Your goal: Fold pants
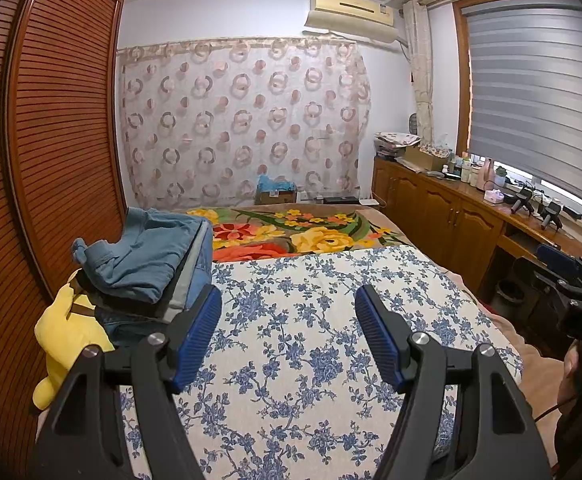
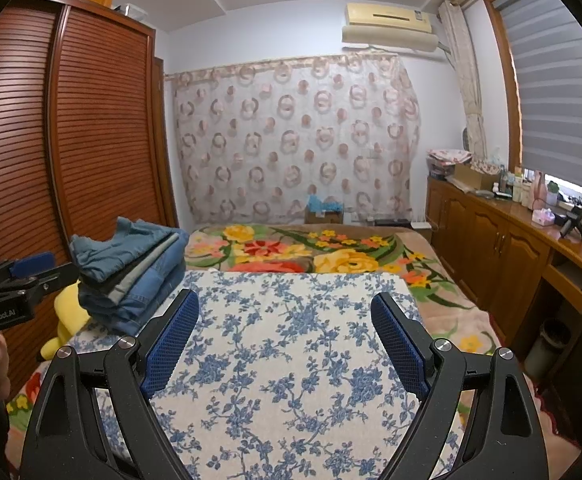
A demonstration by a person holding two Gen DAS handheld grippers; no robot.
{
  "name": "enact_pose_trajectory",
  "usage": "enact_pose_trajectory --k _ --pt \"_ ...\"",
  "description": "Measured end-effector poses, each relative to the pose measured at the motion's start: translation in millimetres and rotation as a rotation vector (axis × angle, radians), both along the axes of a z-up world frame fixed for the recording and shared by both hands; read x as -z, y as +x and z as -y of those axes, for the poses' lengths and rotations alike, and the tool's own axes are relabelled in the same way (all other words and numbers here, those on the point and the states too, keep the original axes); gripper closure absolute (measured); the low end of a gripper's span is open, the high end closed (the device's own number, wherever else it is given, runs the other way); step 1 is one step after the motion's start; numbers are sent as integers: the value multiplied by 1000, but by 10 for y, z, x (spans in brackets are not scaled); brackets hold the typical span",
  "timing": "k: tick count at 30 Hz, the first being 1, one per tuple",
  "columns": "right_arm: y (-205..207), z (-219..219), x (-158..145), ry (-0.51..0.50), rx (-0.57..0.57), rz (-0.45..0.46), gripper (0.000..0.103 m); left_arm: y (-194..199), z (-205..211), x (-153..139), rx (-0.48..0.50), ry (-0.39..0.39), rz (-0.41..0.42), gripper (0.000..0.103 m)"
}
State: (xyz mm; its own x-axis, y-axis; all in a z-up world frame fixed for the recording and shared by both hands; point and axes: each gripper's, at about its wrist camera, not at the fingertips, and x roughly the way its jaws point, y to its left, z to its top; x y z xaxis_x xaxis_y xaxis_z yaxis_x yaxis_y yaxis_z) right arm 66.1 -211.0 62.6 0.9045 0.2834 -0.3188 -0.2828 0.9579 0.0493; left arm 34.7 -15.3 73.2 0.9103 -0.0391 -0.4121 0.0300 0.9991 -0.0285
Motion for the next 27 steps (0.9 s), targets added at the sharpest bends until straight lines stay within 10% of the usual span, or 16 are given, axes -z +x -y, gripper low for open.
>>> enact_pose_trajectory --k 27 --pt "-21 39 47 1 1 -9 13 17 -39 76 -2 -1 -2 33"
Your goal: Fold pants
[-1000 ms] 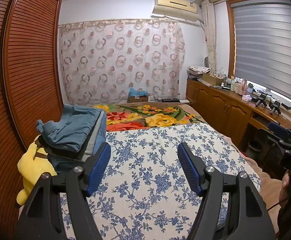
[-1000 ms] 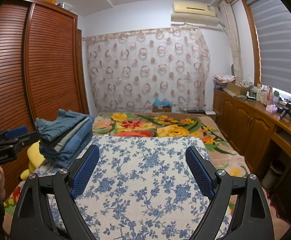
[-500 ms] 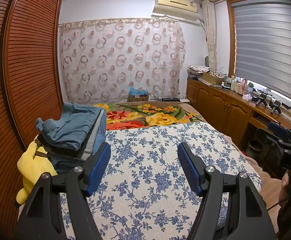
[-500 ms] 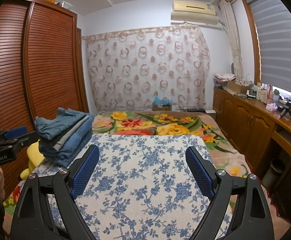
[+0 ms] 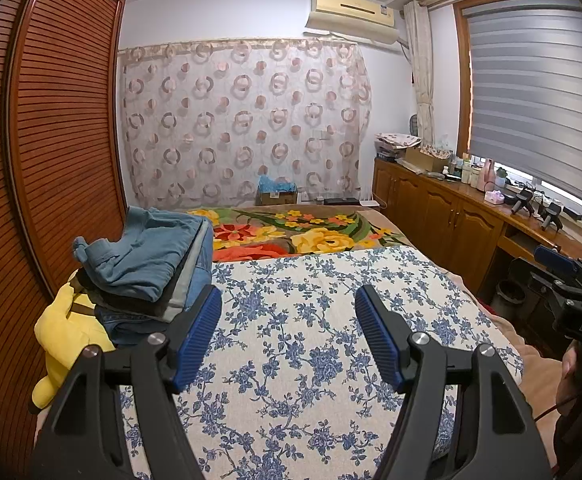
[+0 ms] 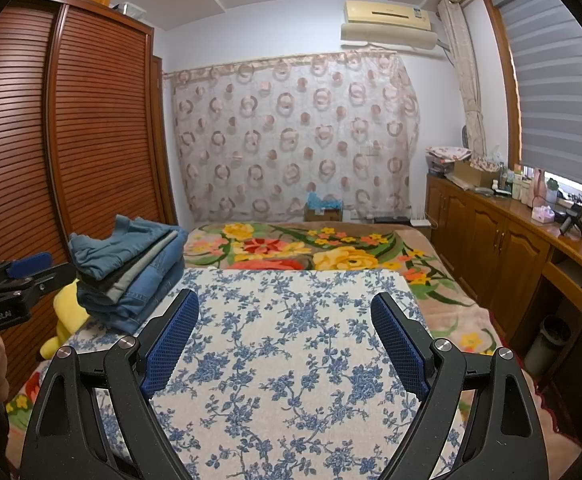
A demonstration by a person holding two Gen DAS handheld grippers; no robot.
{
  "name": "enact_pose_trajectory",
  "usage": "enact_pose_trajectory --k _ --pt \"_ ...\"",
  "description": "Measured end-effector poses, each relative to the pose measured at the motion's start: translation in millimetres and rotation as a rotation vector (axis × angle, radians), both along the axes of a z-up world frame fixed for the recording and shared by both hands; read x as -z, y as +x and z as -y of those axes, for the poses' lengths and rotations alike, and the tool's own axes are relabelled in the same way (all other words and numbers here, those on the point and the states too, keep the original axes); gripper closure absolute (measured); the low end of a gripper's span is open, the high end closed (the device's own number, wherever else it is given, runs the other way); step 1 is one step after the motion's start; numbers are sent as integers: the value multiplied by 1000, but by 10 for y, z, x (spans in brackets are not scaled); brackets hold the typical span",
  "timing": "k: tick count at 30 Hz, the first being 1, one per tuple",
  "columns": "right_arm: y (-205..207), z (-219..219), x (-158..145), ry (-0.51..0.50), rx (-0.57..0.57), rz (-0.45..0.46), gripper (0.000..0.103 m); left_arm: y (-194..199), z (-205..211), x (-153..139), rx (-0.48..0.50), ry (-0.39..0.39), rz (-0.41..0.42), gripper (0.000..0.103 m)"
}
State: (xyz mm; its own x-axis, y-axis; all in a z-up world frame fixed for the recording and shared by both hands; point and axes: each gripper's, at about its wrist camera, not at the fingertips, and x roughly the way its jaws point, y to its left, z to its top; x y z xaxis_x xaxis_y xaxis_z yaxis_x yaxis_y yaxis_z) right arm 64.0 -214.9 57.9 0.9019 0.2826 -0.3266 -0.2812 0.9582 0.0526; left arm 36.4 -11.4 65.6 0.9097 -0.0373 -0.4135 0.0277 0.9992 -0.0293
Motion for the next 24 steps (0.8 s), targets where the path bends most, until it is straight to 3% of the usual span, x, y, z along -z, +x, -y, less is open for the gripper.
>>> enact_pose_trajectory --k 24 --pt "14 -8 -18 1 1 -2 13 -1 -8 -1 -1 0 0 33"
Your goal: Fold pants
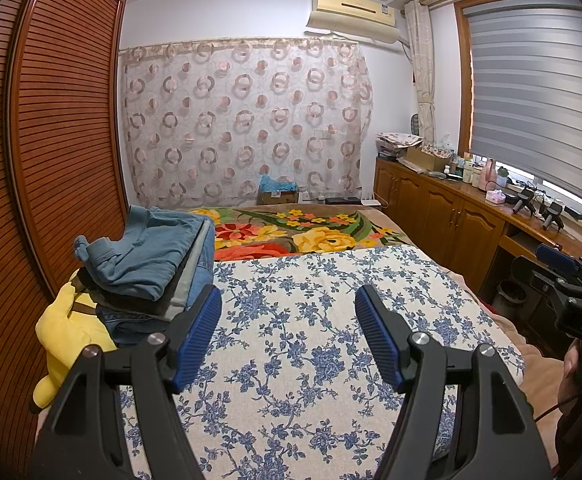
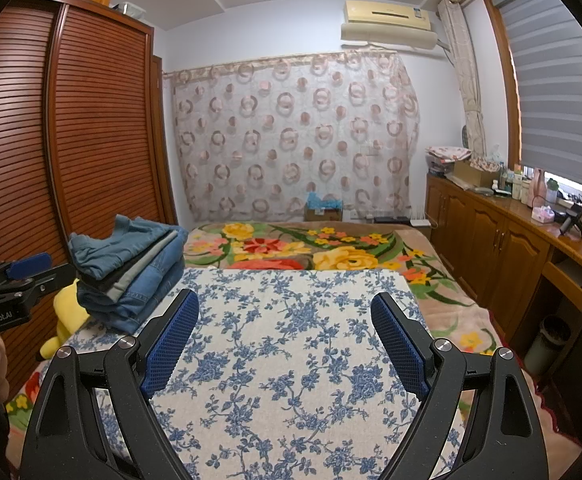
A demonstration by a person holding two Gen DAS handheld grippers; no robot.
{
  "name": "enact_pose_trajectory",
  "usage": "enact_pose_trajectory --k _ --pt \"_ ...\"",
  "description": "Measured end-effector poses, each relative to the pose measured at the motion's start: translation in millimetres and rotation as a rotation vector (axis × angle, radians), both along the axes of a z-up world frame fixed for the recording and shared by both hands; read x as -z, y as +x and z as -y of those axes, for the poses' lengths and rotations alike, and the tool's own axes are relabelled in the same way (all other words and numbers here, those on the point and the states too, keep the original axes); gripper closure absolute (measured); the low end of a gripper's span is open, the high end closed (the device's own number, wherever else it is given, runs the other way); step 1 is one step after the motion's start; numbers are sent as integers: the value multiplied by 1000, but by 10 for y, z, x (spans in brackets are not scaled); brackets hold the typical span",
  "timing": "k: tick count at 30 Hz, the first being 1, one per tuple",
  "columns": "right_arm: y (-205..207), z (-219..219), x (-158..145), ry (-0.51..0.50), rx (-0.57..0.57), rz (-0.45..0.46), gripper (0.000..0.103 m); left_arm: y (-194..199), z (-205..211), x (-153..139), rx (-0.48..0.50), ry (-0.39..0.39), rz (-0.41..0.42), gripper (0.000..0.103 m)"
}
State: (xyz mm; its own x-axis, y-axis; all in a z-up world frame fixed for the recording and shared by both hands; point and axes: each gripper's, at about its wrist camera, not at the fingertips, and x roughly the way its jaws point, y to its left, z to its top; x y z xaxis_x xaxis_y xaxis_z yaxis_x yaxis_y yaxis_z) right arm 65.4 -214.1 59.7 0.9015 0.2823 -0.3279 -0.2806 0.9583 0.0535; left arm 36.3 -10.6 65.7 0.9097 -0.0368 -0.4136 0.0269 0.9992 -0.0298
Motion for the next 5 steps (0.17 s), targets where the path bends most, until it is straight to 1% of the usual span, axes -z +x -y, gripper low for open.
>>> enact_pose_trajectory --k 5 --pt "-8 8 8 0 0 -1 13 1 4 -10 1 -1 0 33"
